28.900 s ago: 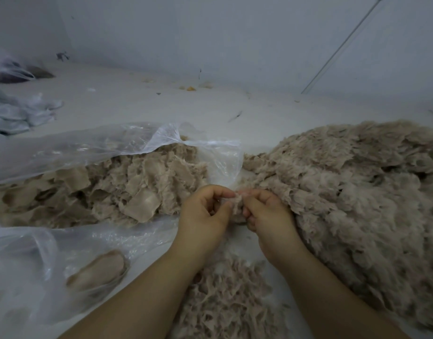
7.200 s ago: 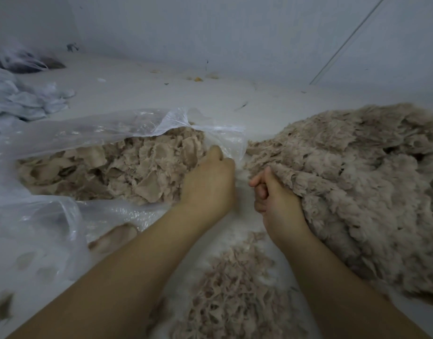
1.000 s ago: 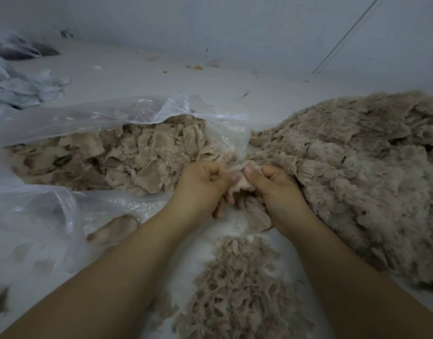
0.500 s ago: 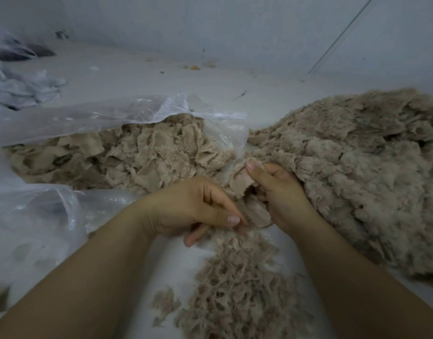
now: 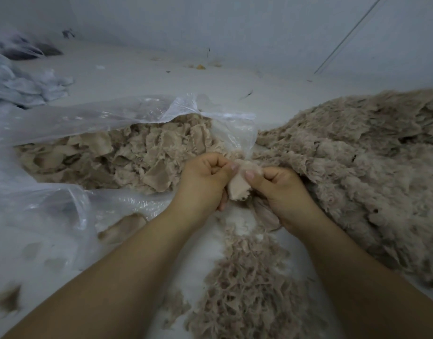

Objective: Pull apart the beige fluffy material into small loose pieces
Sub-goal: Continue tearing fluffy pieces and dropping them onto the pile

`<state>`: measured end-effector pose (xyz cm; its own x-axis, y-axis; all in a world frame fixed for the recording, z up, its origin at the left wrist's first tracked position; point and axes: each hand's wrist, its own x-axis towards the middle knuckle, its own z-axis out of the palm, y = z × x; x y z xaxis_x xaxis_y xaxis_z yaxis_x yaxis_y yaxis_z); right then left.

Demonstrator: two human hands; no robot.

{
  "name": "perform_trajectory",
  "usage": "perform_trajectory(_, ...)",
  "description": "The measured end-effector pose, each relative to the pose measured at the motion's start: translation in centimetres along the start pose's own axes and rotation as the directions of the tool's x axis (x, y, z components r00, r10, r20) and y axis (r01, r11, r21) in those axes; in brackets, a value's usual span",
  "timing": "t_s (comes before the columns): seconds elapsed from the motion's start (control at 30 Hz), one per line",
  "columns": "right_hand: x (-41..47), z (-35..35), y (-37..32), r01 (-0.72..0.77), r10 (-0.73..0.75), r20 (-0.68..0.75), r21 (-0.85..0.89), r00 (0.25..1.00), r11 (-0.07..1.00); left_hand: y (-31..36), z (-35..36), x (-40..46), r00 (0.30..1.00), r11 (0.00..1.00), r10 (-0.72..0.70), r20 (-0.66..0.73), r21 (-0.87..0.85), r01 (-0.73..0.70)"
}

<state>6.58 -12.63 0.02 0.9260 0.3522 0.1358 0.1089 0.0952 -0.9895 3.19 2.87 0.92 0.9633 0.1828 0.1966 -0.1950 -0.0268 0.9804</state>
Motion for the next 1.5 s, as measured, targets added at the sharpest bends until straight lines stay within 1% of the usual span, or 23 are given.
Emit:
perform_trajectory(0.13,0.3,-0.3,0.1,-0.027,0.025,-0.028,-0.075,0.999,0.997,-0.1,0.0,0.3,0.994,0.999,0.015,-0.107,-0.032,-0.018)
perform_trajectory(0.2,0.2,-0.5,-0.3,-0.046,0.044,-0.037,-0.055,0.998,0.997,-0.1,-0.2,0.7,0.988,0.999,0.014,-0.152,-0.036,-0.020)
perform_trajectory(0.27,0.0,-0.4,-0.3,-0.035,0.034,-0.016,-0.018,0.999,0.999,-0.2,-0.3,0.7,0.990,0.999,0.035,-0.138,-0.016,-0.038)
perform_trajectory(0.37,-0.1,0.0,-0.2,0.027,-0.025,0.086,-0.028,0.996,0.999,-0.3,0.2,0.1,0.995,0.998,0.061,-0.076,0.030,-0.059)
perform_trajectory(0.43,-0.1,0.1,-0.2,0.025,-0.023,0.077,-0.030,0.997,0.999,-0.5,0.8,0.0,0.995,0.997,0.072,-0.062,0.042,-0.070)
perform_trajectory(0.6,0.3,-1.1,0.3,-0.028,0.030,0.026,-0.043,0.999,0.999,-0.1,-0.1,0.4,0.977,0.997,0.081,-0.198,0.027,-0.078)
perform_trajectory(0.67,0.3,-1.1,0.2,-0.015,0.015,0.029,-0.022,0.999,1.000,0.1,-0.8,0.3,0.985,0.996,0.078,-0.154,-0.030,-0.084)
perform_trajectory(0.73,0.1,-0.7,0.0,0.021,-0.021,0.078,-0.007,0.997,1.000,0.0,-0.9,0.1,0.993,0.994,0.103,-0.058,-0.027,-0.105)
perform_trajectory(0.8,0.0,-0.4,0.0,0.057,-0.050,0.148,-0.049,0.988,0.997,-0.2,-0.3,-0.1,0.993,0.993,0.114,0.014,0.014,-0.114)
perform_trajectory(0.83,-0.1,-0.2,0.1,0.064,-0.053,0.137,-0.077,0.989,0.995,-0.4,0.0,-0.1,0.992,0.991,0.122,0.027,0.053,-0.123)
perform_trajectory(0.93,0.1,-0.4,0.4,0.030,-0.028,0.017,-0.140,0.999,0.990,-0.6,0.3,0.1,0.979,0.950,0.203,-0.019,0.245,-0.192)
perform_trajectory(1.0,0.3,-0.8,0.5,-0.026,0.020,-0.054,-0.118,0.998,0.993,-0.1,-0.3,0.8,0.962,0.912,0.257,-0.092,0.354,-0.210)
perform_trajectory(1.07,0.4,-1.0,0.5,-0.068,0.062,-0.085,-0.066,0.994,0.996,0.8,-1.2,1.8,0.923,0.843,0.359,-0.138,0.473,-0.257)
perform_trajectory(1.1,0.4,-1.0,0.5,-0.073,0.068,-0.089,-0.058,0.994,0.996,1.3,-1.6,2.4,0.891,0.770,0.439,-0.114,0.560,-0.307)
perform_trajectory(1.13,0.5,-0.9,0.5,-0.072,0.066,-0.091,-0.072,0.994,0.995,1.8,-1.9,3.1,0.857,0.658,0.513,-0.046,0.663,-0.358)
perform_trajectory(1.17,0.4,-0.8,0.6,-0.070,0.060,-0.096,-0.099,0.994,0.993,2.1,-2.2,3.7,0.839,0.516,0.541,0.054,0.767,-0.382)
perform_trajectory(1.2,0.4,-0.7,0.6,-0.066,0.053,-0.108,-0.122,0.993,0.990,2.2,-2.5,4.3,0.852,0.356,0.498,0.160,0.858,-0.370)
perform_trajectory(1.23,0.4,-0.6,0.6,-0.065,0.048,-0.126,-0.130,0.991,0.989,2.3,-2.8,4.8,0.888,0.189,0.395,0.236,0.925,-0.330)
perform_trajectory(1.27,0.4,-0.6,0.7,-0.069,0.050,-0.145,-0.126,0.988,0.990,2.2,-3.0,5.1,0.927,0.036,0.272,0.260,0.959,-0.280)
perform_trajectory(1.3,0.4,-0.5,0.7,-0.077,0.059,-0.160,-0.112,0.985,0.991,2.1,-3.1,5.1,0.956,-0.072,0.167,0.240,0.970,-0.231)
perform_trajectory(1.33,0.3,-0.5,0.6,-0.089,0.073,-0.169,-0.089,0.983,0.992,2.1,-3.2,5.0,0.973,-0.115,0.102,0.206,0.974,-0.194)
perform_trajectory(1.37,0.3,-0.6,0.5,-0.105,0.094,-0.175,-0.054,0.980,0.993,2.1,-3.1,4.8,0.980,-0.115,0.079,0.182,0.978,-0.172)
perform_trajectory(1.5,0.6,-0.8,0.4,-0.129,0.142,-0.201,0.076,0.969,0.989,2.0,-2.3,4.0,0.972,-0.069,0.180,0.150,0.988,-0.140)
